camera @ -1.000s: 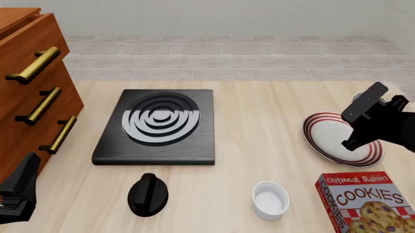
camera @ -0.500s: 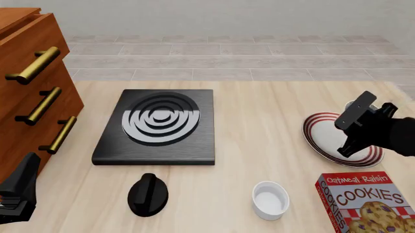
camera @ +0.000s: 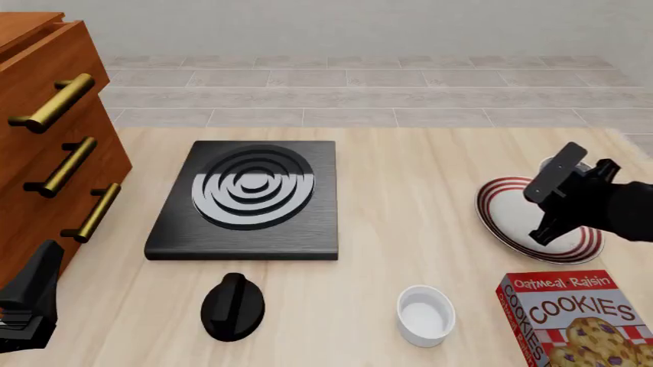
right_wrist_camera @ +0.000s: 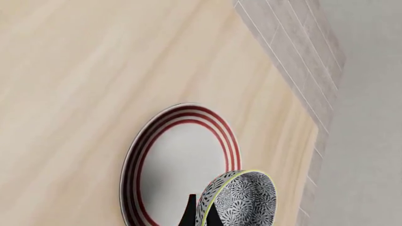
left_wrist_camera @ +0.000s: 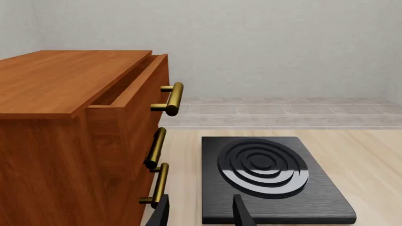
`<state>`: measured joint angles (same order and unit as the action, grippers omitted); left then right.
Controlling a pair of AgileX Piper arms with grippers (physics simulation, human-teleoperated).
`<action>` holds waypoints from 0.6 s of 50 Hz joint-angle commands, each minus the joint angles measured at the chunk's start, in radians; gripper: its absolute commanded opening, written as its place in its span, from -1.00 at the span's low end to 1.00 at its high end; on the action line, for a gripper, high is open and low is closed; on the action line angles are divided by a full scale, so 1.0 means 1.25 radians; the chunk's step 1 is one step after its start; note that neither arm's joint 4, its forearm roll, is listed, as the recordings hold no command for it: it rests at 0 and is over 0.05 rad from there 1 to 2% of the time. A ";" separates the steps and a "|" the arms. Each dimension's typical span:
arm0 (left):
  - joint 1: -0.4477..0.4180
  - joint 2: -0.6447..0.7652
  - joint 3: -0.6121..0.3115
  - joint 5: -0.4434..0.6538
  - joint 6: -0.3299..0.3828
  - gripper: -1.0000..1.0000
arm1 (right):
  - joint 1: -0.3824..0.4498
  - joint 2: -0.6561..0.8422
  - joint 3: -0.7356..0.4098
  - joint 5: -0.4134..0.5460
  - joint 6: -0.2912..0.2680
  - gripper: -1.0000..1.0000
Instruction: Pick the akita bowl on the cookies box and place it on the plate.
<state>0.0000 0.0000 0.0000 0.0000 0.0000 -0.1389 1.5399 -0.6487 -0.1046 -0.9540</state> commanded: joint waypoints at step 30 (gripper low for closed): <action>0.000 0.000 0.000 0.000 0.000 1.00 | 0.013 0.079 -0.045 -0.030 -0.001 -1.00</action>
<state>0.0000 0.0000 0.0000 0.0000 0.0000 -0.1264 1.6171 -0.6929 -0.1285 -0.9597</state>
